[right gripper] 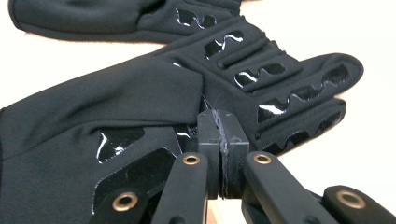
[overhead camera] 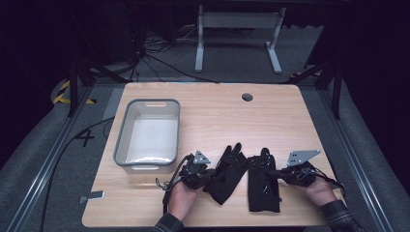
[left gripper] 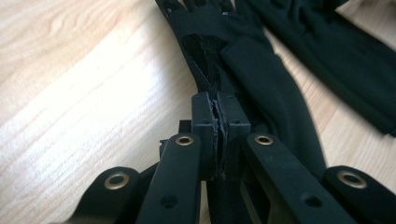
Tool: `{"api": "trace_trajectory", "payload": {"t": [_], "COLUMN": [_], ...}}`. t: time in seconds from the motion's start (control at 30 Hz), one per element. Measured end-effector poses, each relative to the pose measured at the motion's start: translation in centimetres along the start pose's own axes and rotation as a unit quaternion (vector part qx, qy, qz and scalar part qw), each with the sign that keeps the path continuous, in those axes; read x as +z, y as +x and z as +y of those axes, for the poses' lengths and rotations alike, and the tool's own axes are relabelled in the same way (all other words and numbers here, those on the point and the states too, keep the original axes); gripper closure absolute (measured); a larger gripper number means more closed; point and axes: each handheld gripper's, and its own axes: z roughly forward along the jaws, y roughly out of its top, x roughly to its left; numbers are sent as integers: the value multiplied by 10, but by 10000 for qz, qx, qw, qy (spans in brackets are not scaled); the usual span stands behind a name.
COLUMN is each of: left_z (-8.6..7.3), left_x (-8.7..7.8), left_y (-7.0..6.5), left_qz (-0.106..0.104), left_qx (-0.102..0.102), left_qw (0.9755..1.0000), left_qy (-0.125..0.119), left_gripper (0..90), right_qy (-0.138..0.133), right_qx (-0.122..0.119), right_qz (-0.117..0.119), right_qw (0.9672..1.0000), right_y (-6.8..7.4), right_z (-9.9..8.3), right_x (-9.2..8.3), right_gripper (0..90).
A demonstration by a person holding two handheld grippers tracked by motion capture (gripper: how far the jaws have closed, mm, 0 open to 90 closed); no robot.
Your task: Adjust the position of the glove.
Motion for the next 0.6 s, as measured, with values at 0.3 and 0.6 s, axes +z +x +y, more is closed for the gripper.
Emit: {"api": "trace_trajectory", "payload": {"t": [0.3,0.6], "left_z": [7,8], "left_x": [-12,-16], "left_y": [0,-3], "left_qz": [-22,-114], "left_qx": [-47,-93], "left_qw": [9994,9989], "left_qy": [-343,-453], "left_gripper": [872,872], "right_qy": [37,175], "right_qx": [-85,-65], "right_qz": [59,-48], "right_qw": [9999,9998], "right_y": [16,18], "right_z": [-6,-16], "right_x": [-8,-14], "right_gripper": [898,898]}}
